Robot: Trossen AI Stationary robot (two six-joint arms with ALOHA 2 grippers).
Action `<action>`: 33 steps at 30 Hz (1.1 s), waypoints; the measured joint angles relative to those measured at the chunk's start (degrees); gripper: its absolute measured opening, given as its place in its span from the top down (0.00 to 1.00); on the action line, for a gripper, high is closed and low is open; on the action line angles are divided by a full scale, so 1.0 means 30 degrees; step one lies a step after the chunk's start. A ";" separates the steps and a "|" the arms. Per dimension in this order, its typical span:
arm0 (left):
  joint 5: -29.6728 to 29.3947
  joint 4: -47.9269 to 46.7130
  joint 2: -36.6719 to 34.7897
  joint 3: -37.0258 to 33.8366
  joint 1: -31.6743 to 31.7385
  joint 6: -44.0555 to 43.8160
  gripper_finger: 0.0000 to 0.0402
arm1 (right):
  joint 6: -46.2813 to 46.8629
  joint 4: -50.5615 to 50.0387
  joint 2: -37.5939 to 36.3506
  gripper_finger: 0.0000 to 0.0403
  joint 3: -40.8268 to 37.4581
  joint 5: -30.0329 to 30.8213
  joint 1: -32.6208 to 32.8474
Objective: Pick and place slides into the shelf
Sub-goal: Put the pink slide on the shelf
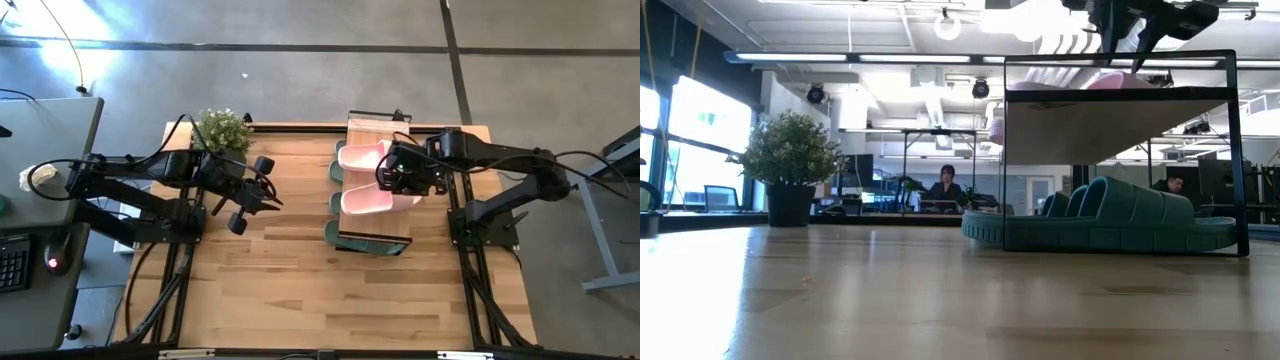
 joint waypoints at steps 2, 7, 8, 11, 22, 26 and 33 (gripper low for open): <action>0.0000 0.0000 0.0000 0.0000 0.0000 0.0000 0.89 | -0.0119 0.0221 -0.0057 0.61 0.0018 -0.0480 0.0000; 0.0000 -0.0007 0.0000 0.0000 0.0000 0.0001 0.89 | -0.2649 0.0236 -0.0179 0.64 0.1428 -0.0871 0.0138; 0.0000 -0.0007 0.0000 0.0000 0.0000 0.0007 0.89 | -0.3536 0.0207 -0.0170 0.65 0.1922 -0.0795 0.0207; 0.0000 -0.0007 0.0000 0.0000 0.0000 0.0015 0.89 | -0.6197 0.0129 -0.0179 0.70 0.3708 0.0247 0.0593; 0.0007 0.1034 0.1384 0.0010 0.0000 -0.0787 0.89 | -0.9043 -0.3039 -0.1317 0.97 0.5256 1.0789 0.4434; 0.0079 0.2096 0.2683 0.0010 0.0000 -0.0933 0.89 | -0.6443 -0.3632 -0.2464 0.99 0.2410 1.0655 0.5123; 0.0628 0.5373 0.5148 0.0007 0.0000 -0.1009 0.89 | -0.1124 -0.3667 -0.4696 1.00 -0.2845 0.8878 0.5450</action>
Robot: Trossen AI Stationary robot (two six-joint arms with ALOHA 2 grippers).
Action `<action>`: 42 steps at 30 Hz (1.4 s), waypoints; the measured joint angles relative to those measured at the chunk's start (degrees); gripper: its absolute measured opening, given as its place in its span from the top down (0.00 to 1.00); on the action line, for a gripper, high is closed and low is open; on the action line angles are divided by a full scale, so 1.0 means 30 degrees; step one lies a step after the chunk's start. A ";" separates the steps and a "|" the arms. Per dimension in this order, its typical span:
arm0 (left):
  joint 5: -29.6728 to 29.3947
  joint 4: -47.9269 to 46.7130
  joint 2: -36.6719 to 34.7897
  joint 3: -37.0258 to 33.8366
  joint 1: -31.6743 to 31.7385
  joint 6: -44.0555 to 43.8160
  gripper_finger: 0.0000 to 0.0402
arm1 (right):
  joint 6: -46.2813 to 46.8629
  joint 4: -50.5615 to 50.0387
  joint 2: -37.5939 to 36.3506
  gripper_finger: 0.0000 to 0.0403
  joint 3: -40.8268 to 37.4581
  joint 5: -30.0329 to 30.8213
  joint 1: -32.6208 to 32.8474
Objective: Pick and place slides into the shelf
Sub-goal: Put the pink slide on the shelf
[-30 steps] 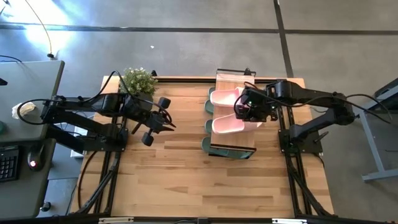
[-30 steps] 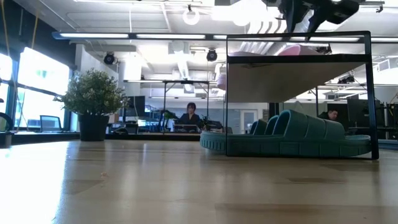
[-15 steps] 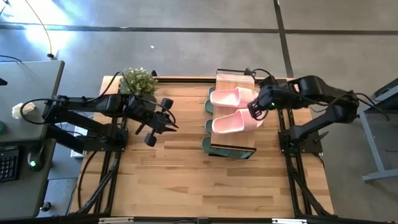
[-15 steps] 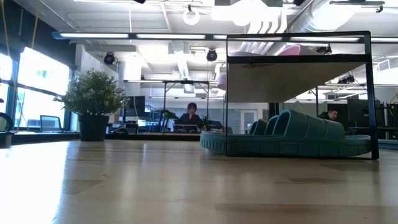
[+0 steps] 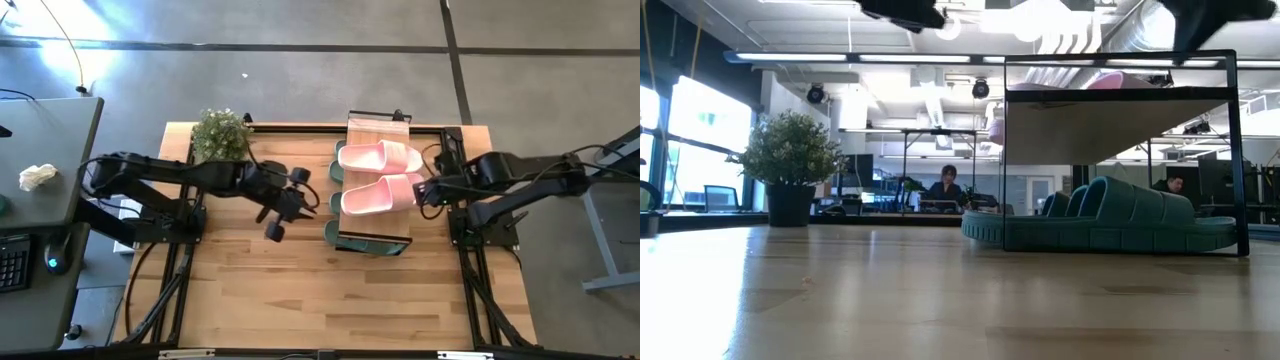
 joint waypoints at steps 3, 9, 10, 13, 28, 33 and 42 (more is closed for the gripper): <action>0.0212 0.1750 0.0934 0.0000 0.0000 -0.0425 0.89 | 0.1151 0.0004 -0.0788 1.00 -0.1312 -0.0480 -0.0007; -0.0103 0.3918 0.2979 0.0017 0.0007 -0.0987 0.89 | 0.1757 0.0989 -0.1649 1.00 -0.3293 -0.1552 -0.0015; -0.0104 0.3728 0.3241 -0.0028 0.0007 -0.0987 0.89 | 0.1798 0.1505 -0.1724 1.00 -0.3603 -0.1625 -0.0015; -0.0191 0.4403 0.4154 0.0002 0.0007 -0.0991 0.89 | 0.2048 0.2600 -0.1985 1.00 -0.4534 -0.1824 -0.0022; -0.1680 0.5235 0.4702 0.0007 0.1112 -0.1873 0.89 | 0.2904 0.2101 -0.1976 1.00 -0.5264 -0.0318 -0.2800; -0.1633 0.5454 0.4702 0.0004 0.1421 -0.1919 0.89 | 0.1233 0.3110 -0.1655 1.00 -0.5264 -0.0199 -0.3882; -0.1295 0.5315 0.5167 0.0016 0.1380 -0.1952 0.89 | -0.0565 0.4283 -0.0943 1.00 -0.5264 -0.0970 -0.4663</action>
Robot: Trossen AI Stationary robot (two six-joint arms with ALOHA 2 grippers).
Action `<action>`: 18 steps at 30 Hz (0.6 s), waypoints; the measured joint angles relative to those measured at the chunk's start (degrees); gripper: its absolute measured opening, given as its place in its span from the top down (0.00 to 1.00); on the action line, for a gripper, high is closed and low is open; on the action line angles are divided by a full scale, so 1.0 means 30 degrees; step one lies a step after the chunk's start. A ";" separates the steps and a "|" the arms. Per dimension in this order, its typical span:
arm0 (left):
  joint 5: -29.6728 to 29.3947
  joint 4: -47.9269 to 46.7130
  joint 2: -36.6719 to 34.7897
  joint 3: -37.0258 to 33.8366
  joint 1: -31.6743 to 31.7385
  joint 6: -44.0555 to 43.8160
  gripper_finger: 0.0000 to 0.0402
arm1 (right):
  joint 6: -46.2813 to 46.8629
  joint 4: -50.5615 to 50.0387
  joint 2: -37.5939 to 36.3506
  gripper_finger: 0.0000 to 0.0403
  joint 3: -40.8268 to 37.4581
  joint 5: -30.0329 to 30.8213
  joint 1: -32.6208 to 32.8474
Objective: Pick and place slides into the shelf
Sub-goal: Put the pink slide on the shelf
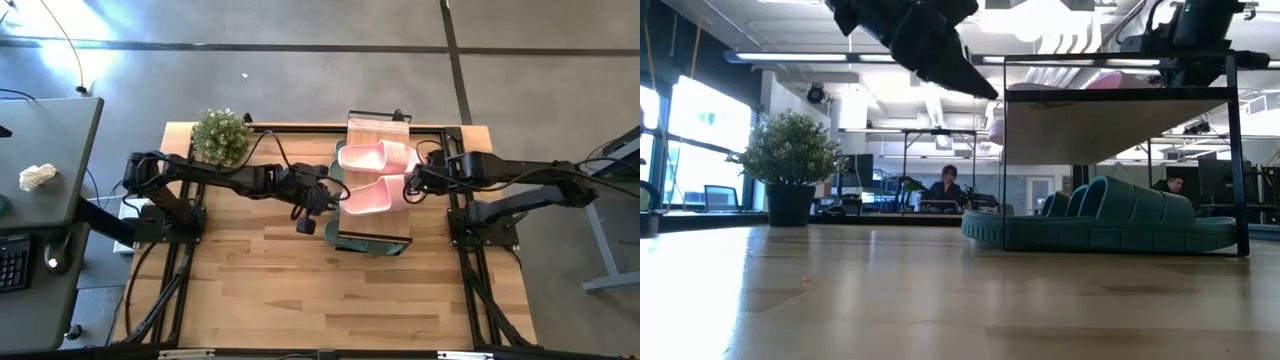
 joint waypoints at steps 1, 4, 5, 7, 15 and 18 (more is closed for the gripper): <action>0.0125 -0.0045 0.0092 0.0002 -0.0003 -0.0036 0.89 | -0.0038 0.0182 -0.0004 1.00 0.0000 -0.0169 0.0002; 0.0204 -0.0088 0.0141 -0.0018 -0.0003 -0.0047 0.89 | -0.0016 0.0556 0.0003 1.00 0.0000 -0.0555 0.0104; 0.0216 0.0071 0.0258 0.0003 -0.0003 -0.0047 0.89 | 0.0030 0.0502 0.0003 1.00 0.0000 -0.0623 0.0172; 0.0357 -0.0025 0.0429 -0.0011 -0.0003 -0.0140 0.89 | 0.0172 0.0465 -0.0004 1.00 0.0000 -0.0697 0.0325; 0.0297 0.0110 0.0598 -0.0030 0.0252 -0.0171 0.89 | 0.1228 0.0310 -0.0012 1.00 0.0000 -0.1258 0.1579; 0.0146 -0.0022 0.0598 -0.0030 0.0516 -0.0171 0.89 | 0.1744 0.0203 -0.0019 1.00 0.0000 -0.1434 0.2104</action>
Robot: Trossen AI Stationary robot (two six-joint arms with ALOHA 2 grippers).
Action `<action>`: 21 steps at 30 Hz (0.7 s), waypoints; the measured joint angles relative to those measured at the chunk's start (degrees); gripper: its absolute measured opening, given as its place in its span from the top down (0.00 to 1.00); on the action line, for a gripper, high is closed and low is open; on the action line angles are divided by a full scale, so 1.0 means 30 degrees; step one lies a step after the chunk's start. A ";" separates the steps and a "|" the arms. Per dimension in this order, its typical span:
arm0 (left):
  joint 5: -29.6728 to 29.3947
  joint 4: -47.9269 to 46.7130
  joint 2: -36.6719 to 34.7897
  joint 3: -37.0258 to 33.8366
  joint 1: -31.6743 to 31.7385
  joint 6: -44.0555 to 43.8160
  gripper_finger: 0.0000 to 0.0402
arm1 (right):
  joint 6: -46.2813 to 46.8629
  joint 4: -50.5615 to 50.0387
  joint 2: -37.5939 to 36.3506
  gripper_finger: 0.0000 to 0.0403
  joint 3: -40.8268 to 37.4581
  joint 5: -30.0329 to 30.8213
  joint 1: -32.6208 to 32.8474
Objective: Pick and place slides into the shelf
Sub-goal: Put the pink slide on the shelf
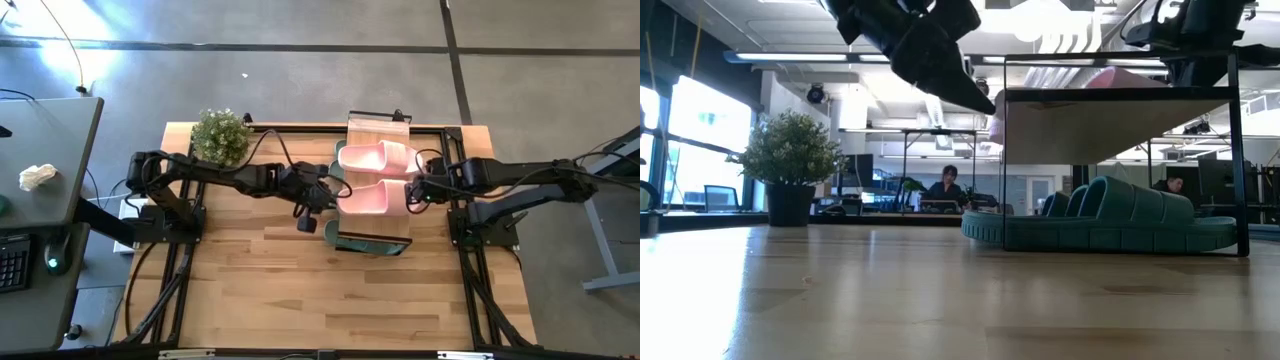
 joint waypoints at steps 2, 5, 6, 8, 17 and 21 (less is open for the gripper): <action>-0.0042 0.0004 0.0000 0.0000 0.0260 -0.0002 0.89 | 0.0054 -0.0025 0.0000 1.00 0.0000 -0.0132 0.0189; 0.0048 -0.0189 0.0000 0.0120 0.0823 0.0000 0.89 | 0.0334 0.0010 0.0000 1.00 0.0000 -0.0268 0.0353; 0.0068 -0.0182 0.0000 0.0187 0.0990 -0.0007 0.89 | 0.0331 -0.0003 0.0000 1.00 0.0000 -0.0359 0.0389; 0.0042 -0.0119 0.0000 0.0240 0.1330 0.0000 0.89 | 0.0338 0.0022 0.0000 1.00 0.0000 -0.0481 0.0438; 0.0572 0.0160 0.0000 0.0299 0.2527 0.0000 0.89 | 0.0286 0.0242 0.0007 1.00 0.0000 -0.0172 0.0430; 0.0600 0.0224 0.0000 0.0299 0.2512 0.0000 0.89 | 0.0105 0.0174 0.0007 1.00 0.0000 0.0372 0.0104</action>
